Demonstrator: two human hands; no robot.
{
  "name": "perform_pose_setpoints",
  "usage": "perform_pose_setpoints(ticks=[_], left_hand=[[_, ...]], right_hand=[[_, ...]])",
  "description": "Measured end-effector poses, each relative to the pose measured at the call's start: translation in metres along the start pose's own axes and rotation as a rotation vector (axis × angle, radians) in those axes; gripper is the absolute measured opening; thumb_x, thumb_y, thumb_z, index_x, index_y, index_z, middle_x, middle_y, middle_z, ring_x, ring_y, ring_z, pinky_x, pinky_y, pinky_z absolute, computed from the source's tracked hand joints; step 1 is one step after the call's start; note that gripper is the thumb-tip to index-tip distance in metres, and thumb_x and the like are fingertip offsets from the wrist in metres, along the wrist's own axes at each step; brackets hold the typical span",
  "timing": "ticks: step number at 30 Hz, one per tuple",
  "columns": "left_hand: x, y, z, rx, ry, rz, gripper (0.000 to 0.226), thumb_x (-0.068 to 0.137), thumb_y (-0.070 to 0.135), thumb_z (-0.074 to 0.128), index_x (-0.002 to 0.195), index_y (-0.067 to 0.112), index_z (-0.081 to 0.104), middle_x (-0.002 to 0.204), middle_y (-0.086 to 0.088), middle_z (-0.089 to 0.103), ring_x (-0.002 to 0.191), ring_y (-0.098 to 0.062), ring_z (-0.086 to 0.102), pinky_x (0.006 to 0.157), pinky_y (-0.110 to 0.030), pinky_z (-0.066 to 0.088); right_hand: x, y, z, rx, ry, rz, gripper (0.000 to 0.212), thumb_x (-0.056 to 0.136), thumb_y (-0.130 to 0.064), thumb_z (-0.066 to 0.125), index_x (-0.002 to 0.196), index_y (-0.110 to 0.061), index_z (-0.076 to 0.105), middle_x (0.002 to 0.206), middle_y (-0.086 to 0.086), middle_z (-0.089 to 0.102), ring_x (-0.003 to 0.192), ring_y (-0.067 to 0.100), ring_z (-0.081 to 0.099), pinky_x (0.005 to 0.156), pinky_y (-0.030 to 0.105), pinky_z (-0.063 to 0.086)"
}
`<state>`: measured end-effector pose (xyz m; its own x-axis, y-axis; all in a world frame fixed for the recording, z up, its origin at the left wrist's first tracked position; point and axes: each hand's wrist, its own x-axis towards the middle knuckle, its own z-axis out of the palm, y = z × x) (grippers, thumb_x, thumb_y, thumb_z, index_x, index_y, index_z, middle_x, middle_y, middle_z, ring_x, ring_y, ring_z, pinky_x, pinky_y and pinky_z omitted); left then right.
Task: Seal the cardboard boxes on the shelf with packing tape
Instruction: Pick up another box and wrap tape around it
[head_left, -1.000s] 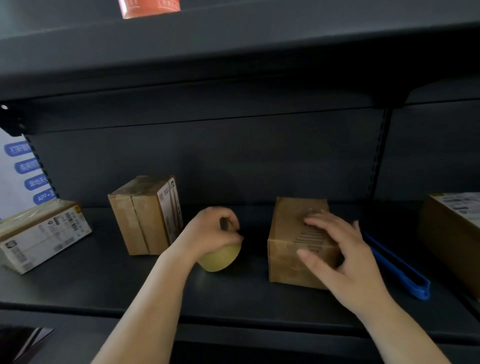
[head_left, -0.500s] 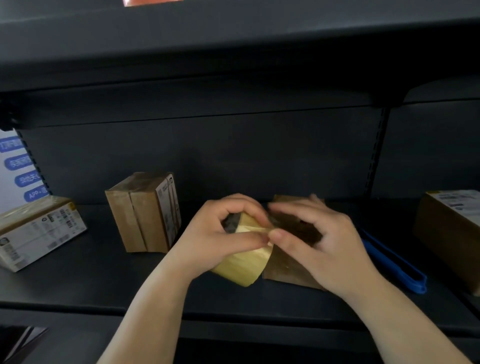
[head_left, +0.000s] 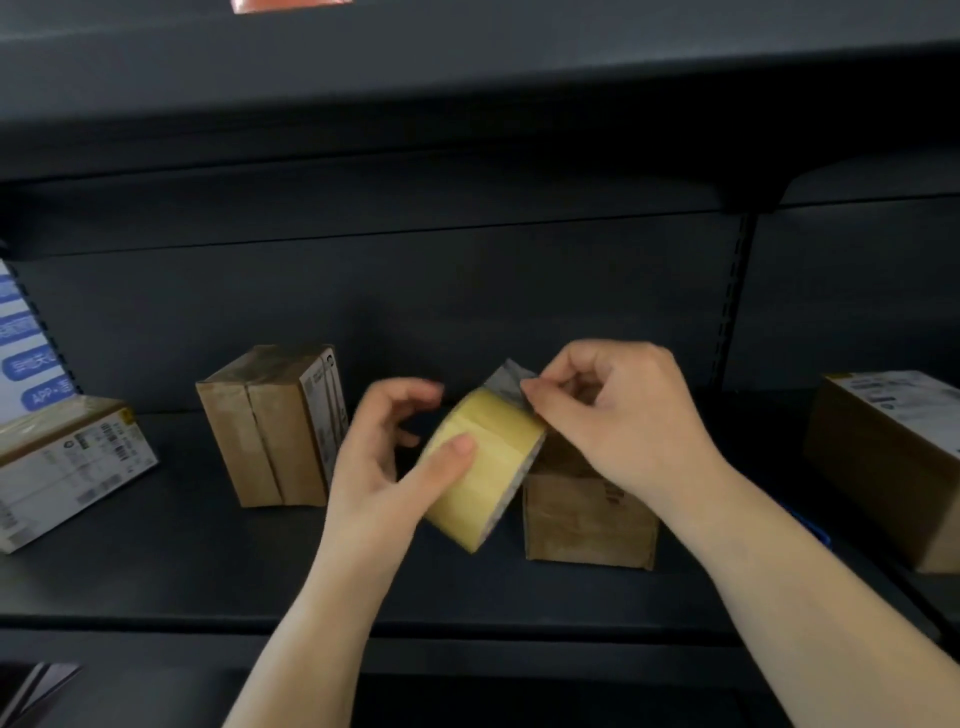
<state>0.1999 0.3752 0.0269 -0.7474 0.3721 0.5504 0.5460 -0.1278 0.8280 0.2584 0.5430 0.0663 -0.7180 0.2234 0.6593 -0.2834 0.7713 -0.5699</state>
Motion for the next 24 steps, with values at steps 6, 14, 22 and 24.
perform_pose_setpoints(ticks=[6, 14, 22, 24], left_hand=[[-0.018, 0.014, -0.003, -0.257, -0.461, -0.079, 0.033, 0.08, 0.039, 0.066, 0.087, 0.007, 0.07, 0.073, -0.005, 0.073, 0.07, -0.02, 0.069, 0.07, -0.028, 0.054], [-0.033, 0.028, 0.03, -0.391, -0.279, -0.474, 0.028, 0.076, 0.02, 0.063, 0.1, 0.007, 0.066, 0.082, -0.018, 0.074, 0.074, -0.022, 0.071, 0.062, -0.023, 0.054], [-0.022, 0.027, 0.029, -0.308, -0.126, -0.423, 0.03, 0.066, 0.018, 0.064, 0.092, 0.003, 0.066, 0.067, -0.013, 0.072, 0.062, -0.023, 0.069, 0.06, -0.032, 0.055], [-0.003, 0.015, 0.009, -0.203, -0.018, -0.412, 0.024, 0.064, 0.019, 0.064, 0.082, 0.004, 0.065, 0.054, -0.004, 0.068, 0.051, -0.015, 0.064, 0.065, -0.034, 0.051]], right_hand=[[0.011, -0.007, 0.002, 0.187, -0.267, 0.13, 0.019, 0.079, -0.028, 0.071, 0.064, -0.016, 0.068, 0.06, -0.002, 0.068, 0.054, 0.004, 0.06, 0.054, 0.015, 0.047], [0.051, 0.05, -0.022, 0.312, -0.485, 0.305, 0.017, 0.083, -0.018, 0.065, 0.068, -0.01, 0.065, 0.06, 0.0, 0.068, 0.061, 0.009, 0.066, 0.064, 0.017, 0.052], [0.032, 0.068, 0.016, 0.458, -0.115, 0.453, 0.029, 0.085, -0.019, 0.065, 0.057, -0.01, 0.059, 0.05, 0.002, 0.055, 0.042, 0.009, 0.047, 0.05, 0.023, 0.041], [0.026, 0.063, 0.031, 0.254, 0.109, 0.478, 0.033, 0.085, -0.027, 0.064, 0.056, -0.011, 0.06, 0.052, 0.005, 0.057, 0.047, 0.014, 0.051, 0.053, 0.027, 0.041]])
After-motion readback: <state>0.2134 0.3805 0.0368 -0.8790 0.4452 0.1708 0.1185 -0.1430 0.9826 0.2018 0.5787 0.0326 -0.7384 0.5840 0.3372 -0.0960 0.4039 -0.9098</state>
